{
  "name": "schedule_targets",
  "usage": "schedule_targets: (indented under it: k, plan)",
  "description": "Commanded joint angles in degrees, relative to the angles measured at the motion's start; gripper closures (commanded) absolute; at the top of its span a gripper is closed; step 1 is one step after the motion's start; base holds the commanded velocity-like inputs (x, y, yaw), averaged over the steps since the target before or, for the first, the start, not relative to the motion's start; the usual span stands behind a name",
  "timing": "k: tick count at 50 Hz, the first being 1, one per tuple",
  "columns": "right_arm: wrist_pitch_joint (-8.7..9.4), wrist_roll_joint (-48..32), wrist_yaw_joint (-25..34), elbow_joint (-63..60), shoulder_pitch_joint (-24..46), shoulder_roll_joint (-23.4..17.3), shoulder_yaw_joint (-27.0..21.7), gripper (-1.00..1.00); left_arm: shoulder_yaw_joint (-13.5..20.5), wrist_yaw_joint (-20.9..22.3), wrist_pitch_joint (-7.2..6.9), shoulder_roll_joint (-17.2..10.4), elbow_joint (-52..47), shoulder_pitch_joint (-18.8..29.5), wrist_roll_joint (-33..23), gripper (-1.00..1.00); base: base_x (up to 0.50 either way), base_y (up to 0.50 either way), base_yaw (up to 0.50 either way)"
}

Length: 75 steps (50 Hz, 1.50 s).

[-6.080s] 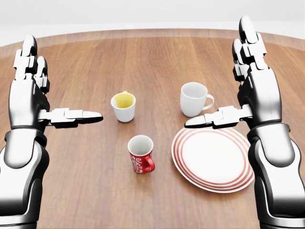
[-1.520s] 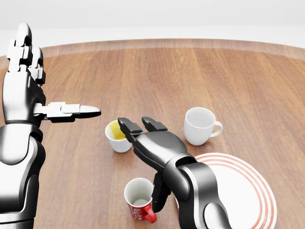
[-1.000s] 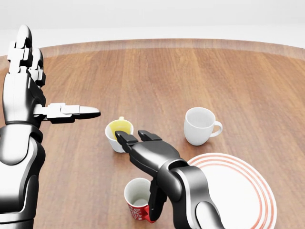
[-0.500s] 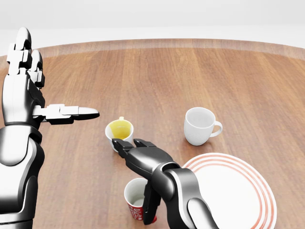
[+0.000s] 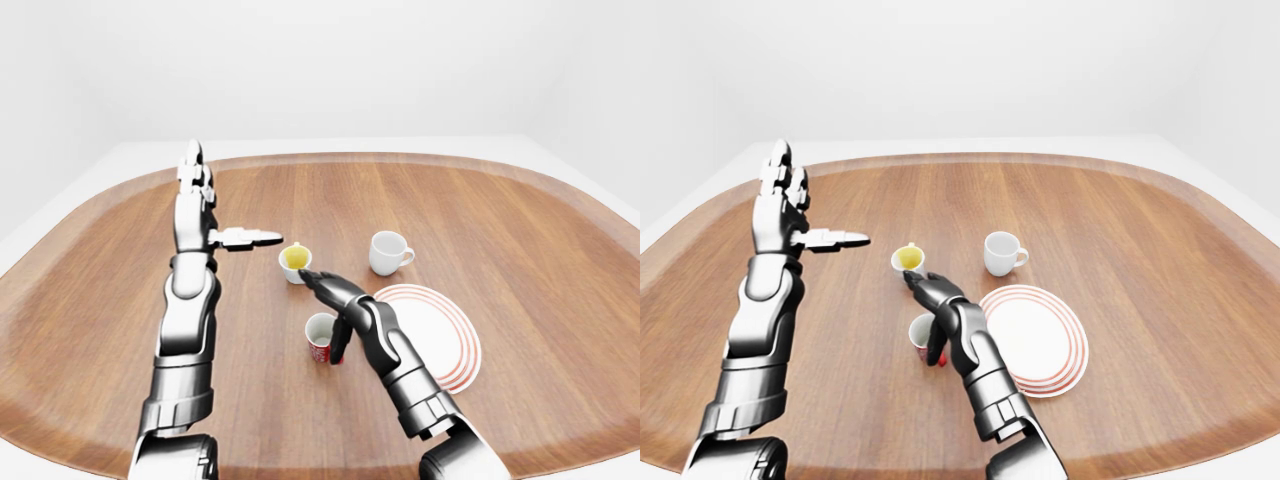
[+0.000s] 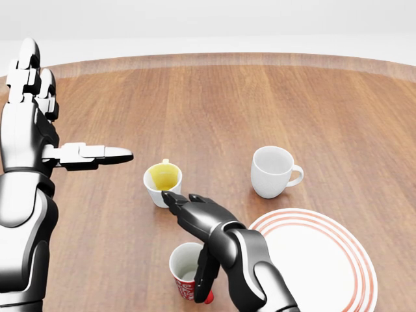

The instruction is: Pick up the red mug and put it on the plate

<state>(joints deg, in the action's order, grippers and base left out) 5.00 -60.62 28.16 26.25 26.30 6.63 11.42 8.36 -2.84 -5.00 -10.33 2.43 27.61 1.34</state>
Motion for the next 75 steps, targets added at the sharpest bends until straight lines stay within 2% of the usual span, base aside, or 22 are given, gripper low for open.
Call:
schedule_targets:
  k: [1, 28, 56, 66, 75]
  plan:
    - [0.0, 2.78, -4.31, 7.4, 2.36, -0.74, -1.0, -1.0, 0.22, 0.03, 0.0, -0.19, -0.28, -0.14, 0.17, -1.0, 0.0, 0.0, 0.0]
    - [0.0, 5.71, -10.19, 19.56, 6.83, 0.03, -1.15, -1.0, 0.37, 0.01, 0.0, -0.31, 0.08, -0.3, 0.5, -1.0, 0.0, 0.0, 0.0]
    - [0.0, 6.09, -13.2, 26.94, 9.72, 2.12, -0.57, -1.0, 0.34, -0.04, 0.0, -0.29, 0.41, -0.44, 0.79, -1.0, 0.0, 0.0, 0.0]
    - [0.0, 7.35, -17.01, 34.18, 11.35, 2.66, -1.08, -1.0, 0.5, 0.04, 0.0, -0.3, 1.47, -0.77, 1.0, -1.0, 0.0, 0.0, 0.0]
    - [0.0, 7.54, -17.28, 34.8, 11.68, 2.74, -1.01, -1.0, 0.64, 0.05, 0.0, -0.43, 1.56, -0.83, 1.29, -1.0, 0.0, 0.0, 0.0]
